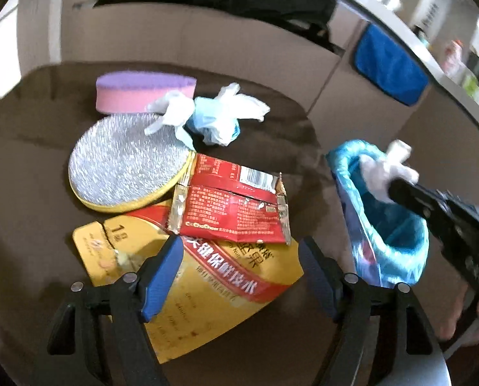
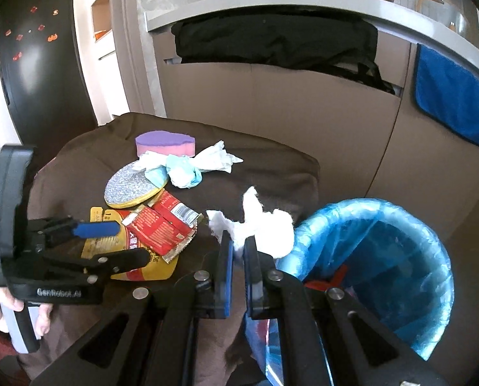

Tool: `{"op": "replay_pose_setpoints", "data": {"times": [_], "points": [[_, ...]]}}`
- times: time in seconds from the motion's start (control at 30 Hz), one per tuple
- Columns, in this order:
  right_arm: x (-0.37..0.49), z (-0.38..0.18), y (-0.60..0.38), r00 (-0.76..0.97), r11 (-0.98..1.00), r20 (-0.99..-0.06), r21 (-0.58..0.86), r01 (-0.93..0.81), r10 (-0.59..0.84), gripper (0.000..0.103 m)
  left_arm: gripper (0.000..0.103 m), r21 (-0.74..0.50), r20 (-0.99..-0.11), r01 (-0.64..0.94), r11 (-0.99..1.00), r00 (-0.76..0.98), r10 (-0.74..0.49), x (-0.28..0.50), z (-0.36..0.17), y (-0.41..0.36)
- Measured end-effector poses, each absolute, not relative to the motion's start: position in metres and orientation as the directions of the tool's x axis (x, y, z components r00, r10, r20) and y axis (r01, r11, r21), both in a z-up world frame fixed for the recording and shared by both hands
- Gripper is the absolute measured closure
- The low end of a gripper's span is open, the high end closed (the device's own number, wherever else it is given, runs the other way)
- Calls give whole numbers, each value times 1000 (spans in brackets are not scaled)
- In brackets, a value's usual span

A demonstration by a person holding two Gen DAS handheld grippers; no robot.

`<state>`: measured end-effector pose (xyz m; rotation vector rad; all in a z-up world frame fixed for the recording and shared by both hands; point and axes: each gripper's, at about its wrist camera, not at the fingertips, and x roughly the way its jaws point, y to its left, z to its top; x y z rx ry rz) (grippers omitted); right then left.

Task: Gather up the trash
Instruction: 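Grasp the crumpled white tissue with the right gripper while the left grasps the yellow wrapper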

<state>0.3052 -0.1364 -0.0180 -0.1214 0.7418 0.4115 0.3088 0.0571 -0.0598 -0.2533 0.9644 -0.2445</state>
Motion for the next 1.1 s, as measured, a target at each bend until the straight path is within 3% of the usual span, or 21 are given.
{"op": "replay_pose_setpoints", "data": {"times": [0.2,0.3,0.33,0.43,0.77,1.1], "points": [[302,-16,-146,679,924,-666,41,-381,309,98,34,-237,-784,-10,972,593,-185,329,-65,43],[301,-15,-151,681,928,-662,57,-369,312,98,71,-183,-770,-73,980,630,-97,333,-66,45],[300,-15,-152,682,928,-661,60,-368,313,98,90,-202,-762,-102,974,641,-91,335,-68,52],[298,-13,-151,682,926,-656,70,-371,323,98,100,-279,-749,-114,954,647,-142,335,-71,72],[296,-8,-134,666,908,-645,108,-406,374,98,102,-204,-727,-45,978,676,-120,302,-46,104],[293,-5,-128,678,913,-650,58,-405,342,98,97,-449,-767,-42,893,531,-361,304,-60,87]]}}
